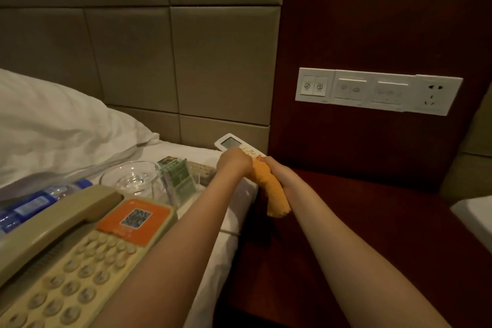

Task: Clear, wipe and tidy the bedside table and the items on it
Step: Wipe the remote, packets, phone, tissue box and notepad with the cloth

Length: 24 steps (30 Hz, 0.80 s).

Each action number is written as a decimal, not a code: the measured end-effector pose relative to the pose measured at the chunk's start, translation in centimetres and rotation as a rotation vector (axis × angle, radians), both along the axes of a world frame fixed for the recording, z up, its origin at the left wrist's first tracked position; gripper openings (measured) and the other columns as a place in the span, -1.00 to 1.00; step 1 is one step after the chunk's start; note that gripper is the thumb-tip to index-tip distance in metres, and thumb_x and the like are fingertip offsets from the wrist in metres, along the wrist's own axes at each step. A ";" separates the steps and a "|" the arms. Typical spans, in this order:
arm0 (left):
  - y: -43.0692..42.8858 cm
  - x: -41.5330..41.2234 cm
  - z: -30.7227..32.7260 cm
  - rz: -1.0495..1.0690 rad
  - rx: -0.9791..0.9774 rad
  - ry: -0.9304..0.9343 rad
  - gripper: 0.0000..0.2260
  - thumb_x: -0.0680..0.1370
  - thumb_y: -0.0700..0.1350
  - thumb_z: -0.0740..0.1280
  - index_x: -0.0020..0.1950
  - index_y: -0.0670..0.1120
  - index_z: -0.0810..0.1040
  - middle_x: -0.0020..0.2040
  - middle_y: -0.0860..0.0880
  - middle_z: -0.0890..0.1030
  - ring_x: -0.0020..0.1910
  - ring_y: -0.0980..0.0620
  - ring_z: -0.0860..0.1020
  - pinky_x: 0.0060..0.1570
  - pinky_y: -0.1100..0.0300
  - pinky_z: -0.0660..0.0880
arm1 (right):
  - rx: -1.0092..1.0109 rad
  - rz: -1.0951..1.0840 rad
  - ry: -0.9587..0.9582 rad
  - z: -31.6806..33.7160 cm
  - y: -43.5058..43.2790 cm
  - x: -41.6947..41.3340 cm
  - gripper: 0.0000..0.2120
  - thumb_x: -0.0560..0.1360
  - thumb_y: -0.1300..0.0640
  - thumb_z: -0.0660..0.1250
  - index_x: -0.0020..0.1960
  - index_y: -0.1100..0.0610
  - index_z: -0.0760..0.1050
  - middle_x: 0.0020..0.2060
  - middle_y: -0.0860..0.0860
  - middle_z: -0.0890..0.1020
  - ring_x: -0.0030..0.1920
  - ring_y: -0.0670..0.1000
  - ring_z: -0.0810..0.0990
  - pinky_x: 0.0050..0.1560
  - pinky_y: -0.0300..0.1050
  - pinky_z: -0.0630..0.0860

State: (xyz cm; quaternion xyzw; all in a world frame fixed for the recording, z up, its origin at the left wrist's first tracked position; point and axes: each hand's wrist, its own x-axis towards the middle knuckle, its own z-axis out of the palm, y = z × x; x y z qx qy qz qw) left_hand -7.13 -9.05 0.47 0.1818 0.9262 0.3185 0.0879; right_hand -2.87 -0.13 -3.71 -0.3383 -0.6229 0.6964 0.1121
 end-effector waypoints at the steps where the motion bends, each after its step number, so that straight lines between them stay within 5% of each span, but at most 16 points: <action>1: 0.1 -1.0 0.2 -0.044 -0.109 0.131 -0.73 0.59 -0.25 0.17 0.26 -0.24 0.45 0.26 -0.18 0.51 0.24 -0.13 0.48 0.12 0.14 0.44 | 0.000 0.016 -0.004 -0.2 0.6 -0.9 -0.73 0.56 -0.03 0.22 -0.15 0.17 0.46 -0.28 0.10 0.52 -0.32 0.02 0.48 -0.37 -0.15 0.37; 4: -0.3 -3.9 0.2 -0.142 -0.476 0.398 -0.70 0.56 -0.24 0.20 0.29 -0.17 0.44 0.30 -0.17 0.46 0.31 -0.16 0.39 0.22 0.07 0.36 | -0.038 0.048 -0.010 -0.9 2.1 -3.2 -0.75 0.57 0.02 0.22 -0.16 0.16 0.48 -0.27 0.10 0.55 -0.30 0.01 0.52 -0.35 -0.16 0.41; 7: -0.5 -5.4 -0.5 -0.197 -0.871 0.361 -0.55 0.56 -0.16 0.23 0.45 -0.09 0.28 0.45 -0.13 0.29 0.46 -0.20 0.15 0.41 -0.16 0.06 | -0.052 0.165 -0.068 -1.6 2.1 -5.2 -0.75 0.57 0.03 0.20 -0.15 0.17 0.50 -0.40 0.07 0.61 -0.47 -0.02 0.58 -0.50 -0.26 0.44; 9: -0.4 -6.2 -1.5 -0.202 -0.956 0.316 -0.52 0.59 -0.05 0.20 0.50 -0.07 0.20 0.50 -0.11 0.22 0.50 -0.20 0.08 0.41 -0.26 -0.09 | -0.002 0.233 -0.120 -1.7 1.7 -6.2 -0.73 0.58 0.02 0.17 -0.17 0.16 0.50 -0.44 0.06 0.60 -0.49 -0.02 0.58 -0.52 -0.28 0.44; 12: -0.2 -7.1 -2.9 -0.188 -0.952 0.319 -0.51 0.60 0.11 0.16 0.48 -0.06 0.23 0.47 -0.08 0.27 0.49 -0.16 0.14 0.37 -0.32 -0.13 | 0.166 0.241 -0.160 -1.2 1.0 -7.4 -0.72 0.60 0.05 0.09 -0.01 0.18 0.51 -0.15 0.13 0.58 -0.24 0.04 0.55 -0.29 -0.18 0.45; 16: -0.6 -8.0 -3.1 -0.144 -0.872 0.380 -0.63 0.60 -0.02 0.19 0.39 -0.07 0.36 0.38 -0.07 0.41 0.42 -0.14 0.29 0.39 -0.29 -0.13 | 0.427 0.219 -0.256 -0.5 0.0 -9.0 -0.59 0.65 0.06 -0.07 0.37 0.23 0.33 0.28 0.16 0.45 0.25 0.12 0.44 0.04 -0.12 0.34; 24: -2.0 -8.1 -1.0 -0.082 -0.681 0.513 -0.73 0.55 -0.28 0.17 0.22 -0.14 0.49 0.25 -0.10 0.50 0.31 -0.14 0.42 0.43 -0.18 -0.03 | 0.565 0.280 -0.316 -0.6 -1.1 -9.2 -0.54 0.60 -0.01 0.04 0.40 0.20 0.32 0.27 0.16 0.49 0.21 0.15 0.51 0.21 -0.02 0.44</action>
